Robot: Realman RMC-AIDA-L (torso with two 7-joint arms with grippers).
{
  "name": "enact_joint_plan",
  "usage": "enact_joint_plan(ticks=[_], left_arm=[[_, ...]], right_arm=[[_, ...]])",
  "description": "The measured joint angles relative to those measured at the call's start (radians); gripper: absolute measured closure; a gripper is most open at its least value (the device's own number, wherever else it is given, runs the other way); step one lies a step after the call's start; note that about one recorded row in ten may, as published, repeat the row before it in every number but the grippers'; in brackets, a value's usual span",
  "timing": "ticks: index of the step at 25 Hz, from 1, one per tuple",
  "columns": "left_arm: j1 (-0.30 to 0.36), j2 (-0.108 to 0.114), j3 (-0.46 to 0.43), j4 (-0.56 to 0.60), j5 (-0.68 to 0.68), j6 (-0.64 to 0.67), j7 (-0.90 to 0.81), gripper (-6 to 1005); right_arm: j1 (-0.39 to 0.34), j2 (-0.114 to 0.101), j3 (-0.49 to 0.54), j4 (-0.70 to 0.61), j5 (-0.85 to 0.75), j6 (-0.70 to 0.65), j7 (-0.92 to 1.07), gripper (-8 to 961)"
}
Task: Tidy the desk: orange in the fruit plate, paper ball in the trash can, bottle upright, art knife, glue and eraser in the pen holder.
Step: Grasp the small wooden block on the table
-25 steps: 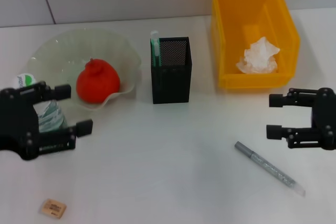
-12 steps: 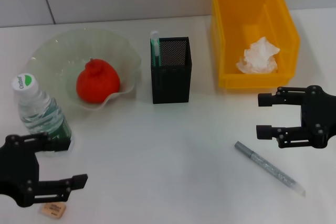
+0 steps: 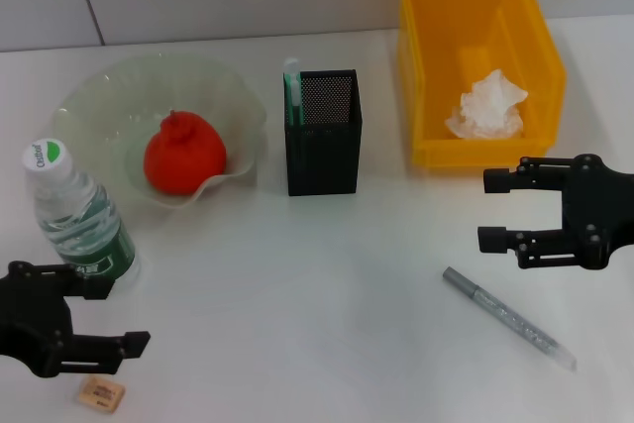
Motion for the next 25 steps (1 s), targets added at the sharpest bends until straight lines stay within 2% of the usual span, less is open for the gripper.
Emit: enact_joint_plan(ticks=[5,7,10,11,16,17,18,25], left_arm=[[-0.006,0.000,0.002,0.024,0.038,0.001,-0.049,189],[-0.011,0.000,0.034,0.081,0.112,-0.004,-0.149,189],[-0.011,0.000,0.034,0.081,0.112,-0.004,-0.149,189],[-0.012,0.000,0.094,0.127,0.181,-0.006,-0.231,189],[-0.026,0.000,0.159,0.153,0.259,-0.005,-0.310,189],[-0.048,0.001,0.259,0.188,0.361,0.003,-0.399,189],[-0.055,0.000,0.289,0.199,0.392,0.004,-0.418,189],[-0.081,-0.001,0.394,0.225,0.491,0.010,-0.457,189]], right_arm=[[0.002,0.001,0.000,0.000,0.000,0.024,-0.003,197],[0.003,0.001,0.000,0.000,0.000,0.038,-0.007,197],[0.008,0.001,0.000,0.002,0.000,0.057,-0.014,197],[0.010,0.002,0.000,0.003,0.000,0.062,-0.014,197],[0.016,0.006,0.000,0.015,0.000,0.091,-0.032,197],[0.018,0.006,0.000,0.022,0.000,0.092,-0.037,197],[0.018,0.006,0.000,0.022,0.000,0.092,-0.037,197],[0.028,-0.002,0.006,0.057,0.003,0.104,-0.054,197]])
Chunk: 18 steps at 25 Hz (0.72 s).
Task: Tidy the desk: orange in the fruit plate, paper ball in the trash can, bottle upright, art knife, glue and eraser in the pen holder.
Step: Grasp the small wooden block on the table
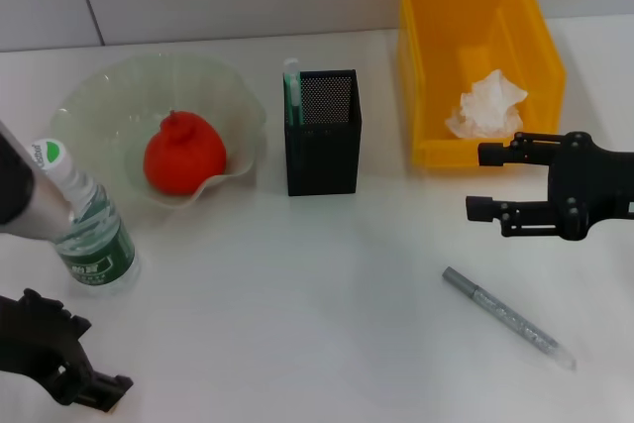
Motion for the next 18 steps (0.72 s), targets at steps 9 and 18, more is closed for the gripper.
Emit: enact_joint_plan(ticks=[9,18], left_arm=[[-0.035,-0.001,0.097,-0.008,0.110,0.029,-0.067,190],[-0.042,-0.003,0.139,-0.015,0.115,0.011,-0.137,190]], right_arm=[[0.005,0.001,0.003,0.002,0.004,0.004,-0.001,197],[0.007,0.001,0.001,0.002,0.004,0.008,-0.001,197]])
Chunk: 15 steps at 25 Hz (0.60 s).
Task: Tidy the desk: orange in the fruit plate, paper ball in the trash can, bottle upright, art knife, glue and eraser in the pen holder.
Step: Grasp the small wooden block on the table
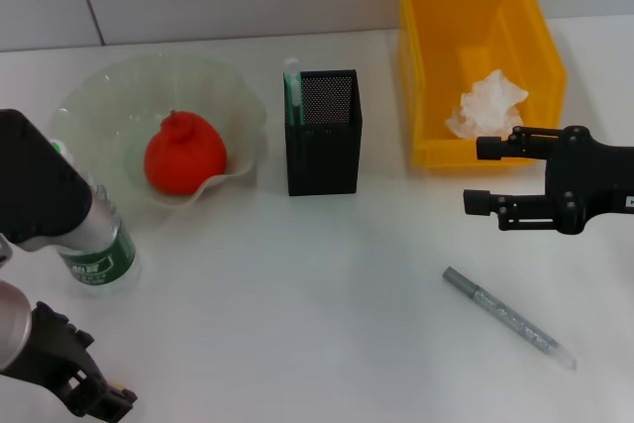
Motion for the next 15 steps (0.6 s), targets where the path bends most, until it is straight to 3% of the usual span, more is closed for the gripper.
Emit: enact_joint_plan(ticks=[10,15], left_arm=[[0.012,0.000,0.124,0.003,0.104,-0.046,-0.075,191],[0.019,0.000,0.142,-0.003,0.113,-0.049,-0.094,190]], right_arm=[[0.001,-0.002,0.002,0.000,-0.002,0.006,-0.005,196],[0.009,-0.003,0.002,0.012,-0.004,0.009,-0.010,196]])
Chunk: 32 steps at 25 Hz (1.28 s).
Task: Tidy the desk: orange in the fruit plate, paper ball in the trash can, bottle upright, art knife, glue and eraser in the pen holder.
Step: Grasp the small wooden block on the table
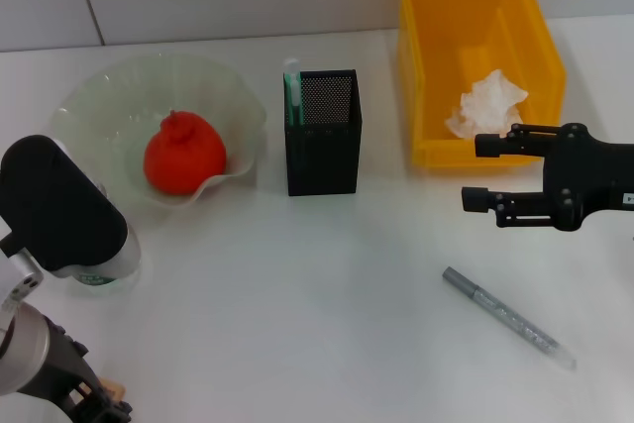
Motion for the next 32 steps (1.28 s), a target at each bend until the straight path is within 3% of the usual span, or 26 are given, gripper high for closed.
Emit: enact_joint_plan(ticks=[18,32], left_arm=[[-0.021,0.000,0.004,-0.043,0.002,0.000,-0.009,353],[-0.028,-0.002,0.004,-0.066,0.001,-0.001,-0.009,375]], right_arm=[[0.007,0.000,-0.009,0.009,-0.003,0.021,-0.003,195],[0.010,0.000,-0.009,0.009,-0.003,0.024,-0.003,196]])
